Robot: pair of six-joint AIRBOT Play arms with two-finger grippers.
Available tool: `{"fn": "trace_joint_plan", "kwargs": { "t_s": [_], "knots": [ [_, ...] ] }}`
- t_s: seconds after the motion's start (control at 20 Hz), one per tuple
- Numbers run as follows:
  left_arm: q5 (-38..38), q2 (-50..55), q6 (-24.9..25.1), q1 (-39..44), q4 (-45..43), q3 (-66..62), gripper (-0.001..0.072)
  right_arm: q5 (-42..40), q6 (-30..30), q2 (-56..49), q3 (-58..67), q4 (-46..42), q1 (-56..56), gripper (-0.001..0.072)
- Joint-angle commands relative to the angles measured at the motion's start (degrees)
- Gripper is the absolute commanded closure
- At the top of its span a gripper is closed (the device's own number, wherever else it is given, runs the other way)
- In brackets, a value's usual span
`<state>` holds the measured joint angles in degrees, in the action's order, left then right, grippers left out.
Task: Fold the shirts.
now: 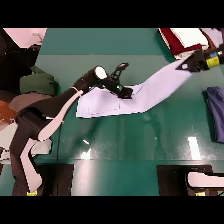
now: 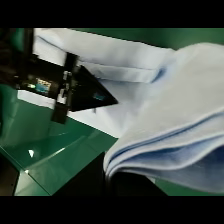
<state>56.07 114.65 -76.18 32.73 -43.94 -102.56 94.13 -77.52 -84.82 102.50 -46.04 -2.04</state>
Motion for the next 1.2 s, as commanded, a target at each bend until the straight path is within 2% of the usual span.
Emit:
{"fn": "trace_joint_plan", "kwargs": {
  "t_s": [0.0, 0.2, 0.4, 0.65, 0.8, 0.95, 1.05, 1.1, 1.15],
  "knots": [
    [-1.4, 3.6, -1.9, 1.8, -0.1, -2.5, 0.0683, 0.2, -1.9, -1.6, 8.6, 0.0, -8.8, 0.0696],
    [-1.0, 3.8, -1.9, 1.5, -1.6, -2.6, 0.0683, 0.6, -2.0, -6.5, 16.1, -0.2, -15.8, 0.0697],
    [1.8, 2.2, -2.4, -1.3, -2.8, -2.9, 0.0684, -1.5, -0.7, -7.2, 13.1, -0.2, -18.5, 0.0697],
    [5.0, -4.2, -4.9, -7.0, -15.7, -3.1, 0.0684, -6.2, 1.6, -7.9, 12.5, 0.0, -22.4, 0.0697],
    [8.2, -10.2, -4.5, -13.7, -19.2, -3.1, 0.0683, -8.0, 2.2, -10.6, 12.5, 0.1, -26.3, 0.0696],
    [11.4, -16.3, -3.7, -21.6, -19.8, -3.1, 0.0682, -14.4, 4.3, -15.2, 12.5, 0.2, -32.5, 0.0695],
    [12.3, -19.8, -3.8, -25.7, -19.8, -3.1, 0.0682, -21.9, 8.4, -19.5, 12.5, 3.3, -37.3, 0.0692],
    [12.8, -21.4, -3.8, -27.4, -19.8, -3.1, 0.0682, -26.3, 10.1, -22.0, 12.5, 4.7, -39.7, 0.0683],
    [13.4, -22.7, -3.8, -28.7, -19.8, -3.1, 0.0682, -30.0, 10.1, -24.2, 12.5, 5.4, -41.6, 0.0530]
  ]
}}
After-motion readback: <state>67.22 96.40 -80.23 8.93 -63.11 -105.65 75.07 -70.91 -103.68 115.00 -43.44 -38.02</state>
